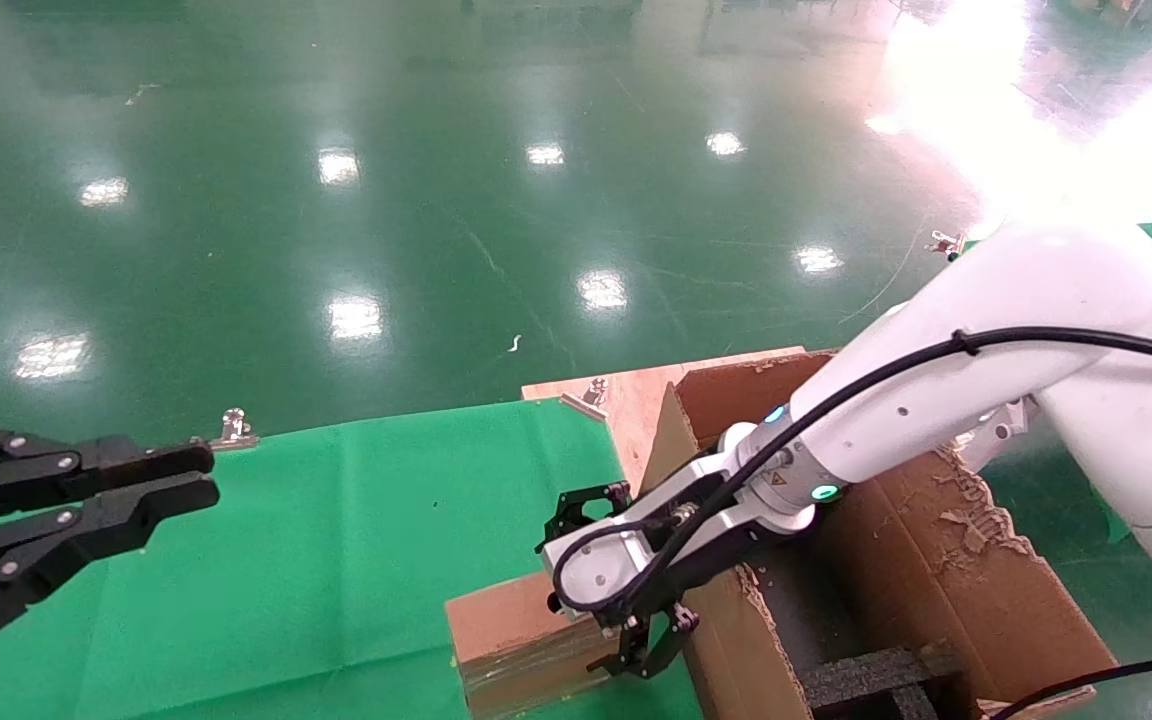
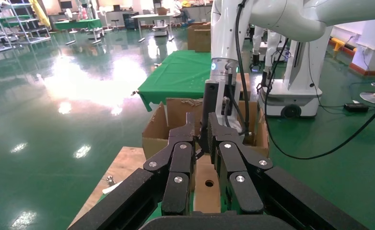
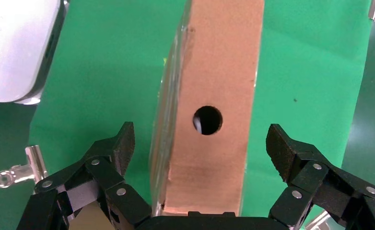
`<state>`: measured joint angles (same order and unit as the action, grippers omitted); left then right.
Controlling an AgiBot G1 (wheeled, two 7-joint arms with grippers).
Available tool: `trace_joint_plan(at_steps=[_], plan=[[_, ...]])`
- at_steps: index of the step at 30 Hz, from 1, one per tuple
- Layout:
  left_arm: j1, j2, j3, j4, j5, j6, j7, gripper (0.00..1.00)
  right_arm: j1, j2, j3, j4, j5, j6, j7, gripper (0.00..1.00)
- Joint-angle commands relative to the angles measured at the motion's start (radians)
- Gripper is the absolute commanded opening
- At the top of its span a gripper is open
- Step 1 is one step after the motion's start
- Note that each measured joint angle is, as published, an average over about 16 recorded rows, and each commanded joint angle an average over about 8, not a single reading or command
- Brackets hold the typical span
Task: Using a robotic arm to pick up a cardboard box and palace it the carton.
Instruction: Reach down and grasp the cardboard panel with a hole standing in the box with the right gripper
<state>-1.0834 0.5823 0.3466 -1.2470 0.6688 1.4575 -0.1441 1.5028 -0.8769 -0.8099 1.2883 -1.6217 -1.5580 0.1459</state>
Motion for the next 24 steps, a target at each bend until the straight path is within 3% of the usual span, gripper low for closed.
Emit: trace_joint_plan(at_steps=[1, 2, 4, 24], plan=[[0.0, 0.0, 0.0, 0.0, 0.0, 0.0, 0.0, 1.0, 0.009, -0.007, -0.014, 0.0, -0.012, 0.002, -0.004, 0.21], [0.0, 0.0, 0.0, 0.0, 0.0, 0.0, 0.0, 1.0, 0.01, -0.009, -0.016, -0.001, -0.013, 0.002, -0.004, 0.08], [0.0, 0.0, 0.0, 0.0, 0.0, 0.0, 0.0, 1.0, 0.012, -0.011, -0.02, -0.002, -0.016, 0.002, -0.004, 0.0], [0.0, 0.0, 0.0, 0.0, 0.0, 0.0, 0.0, 1.0, 0.005, -0.005, -0.01, -0.001, -0.004, 0.003, -0.003, 0.0]])
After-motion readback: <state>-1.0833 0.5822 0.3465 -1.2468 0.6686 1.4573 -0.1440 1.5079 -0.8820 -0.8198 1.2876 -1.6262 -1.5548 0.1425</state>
